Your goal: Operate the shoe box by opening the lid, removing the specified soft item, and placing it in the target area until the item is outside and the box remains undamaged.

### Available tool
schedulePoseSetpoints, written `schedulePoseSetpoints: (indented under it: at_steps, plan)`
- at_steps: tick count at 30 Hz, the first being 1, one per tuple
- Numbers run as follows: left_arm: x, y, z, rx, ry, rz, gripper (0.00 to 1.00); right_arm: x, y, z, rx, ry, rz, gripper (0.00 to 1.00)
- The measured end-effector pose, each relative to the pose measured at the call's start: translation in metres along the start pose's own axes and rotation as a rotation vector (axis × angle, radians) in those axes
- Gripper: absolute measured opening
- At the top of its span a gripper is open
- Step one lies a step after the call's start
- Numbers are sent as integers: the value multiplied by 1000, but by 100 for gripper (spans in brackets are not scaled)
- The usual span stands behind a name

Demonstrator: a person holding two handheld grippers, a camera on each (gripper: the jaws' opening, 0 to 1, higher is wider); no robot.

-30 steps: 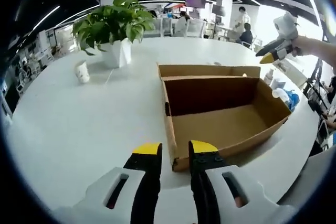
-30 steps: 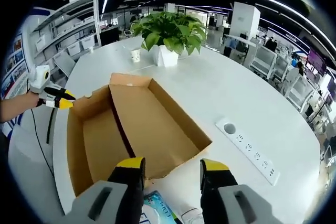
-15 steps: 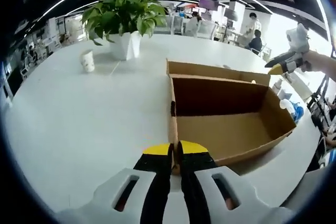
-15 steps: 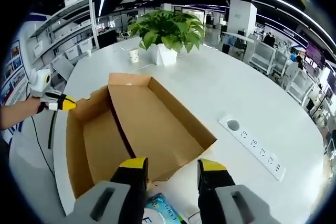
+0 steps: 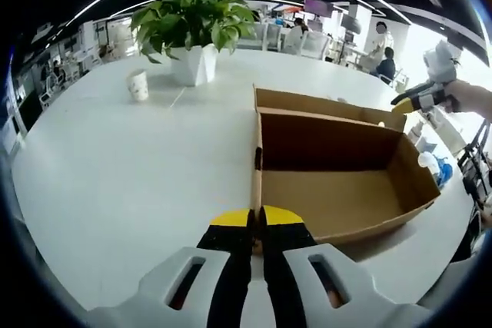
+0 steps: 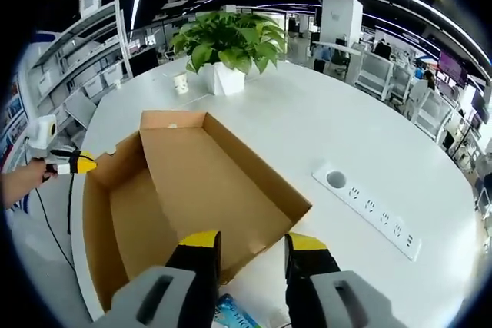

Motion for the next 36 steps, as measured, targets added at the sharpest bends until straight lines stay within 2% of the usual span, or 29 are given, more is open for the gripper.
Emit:
schedulePoseSetpoints:
  at_steps: [7,12,16,20,24,31,36]
  plan:
    - [0,0,1,-9,19,6,1,-4,-14,-8,44,-33,8,24]
    - [0,-1,1,-14,9,9,1,-9,-25,-19,84,-41,23,24]
    - [0,0,0,-15,-2,11,1,-12,-35,-27,118,-70,32,20]
    - [0,0,-1,-18,-14,10,1,-11,-42,-28,139,-86,54,19]
    - [0,0,-1,-17,-7,10,1,-11,-47,-29,144,-121,68,19]
    - [0,1,-1,-15,-7,15,1,-10,-58,-36,195,-204,100,19]
    - [-1,1,-2,-13,-10,17,1,-7,-58,-35,217,-247,104,14]
Point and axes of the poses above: the point that each gripper's makers call its tool centre point, and the gripper's own axes: y roughly backward along the fingers, z roughly to its left, x roughly out of its underside, the point moved 9 cm from there along y, roughly backward along the fingers, and after that the axes turned 3 degrees about -z, right-handed, at the moved point
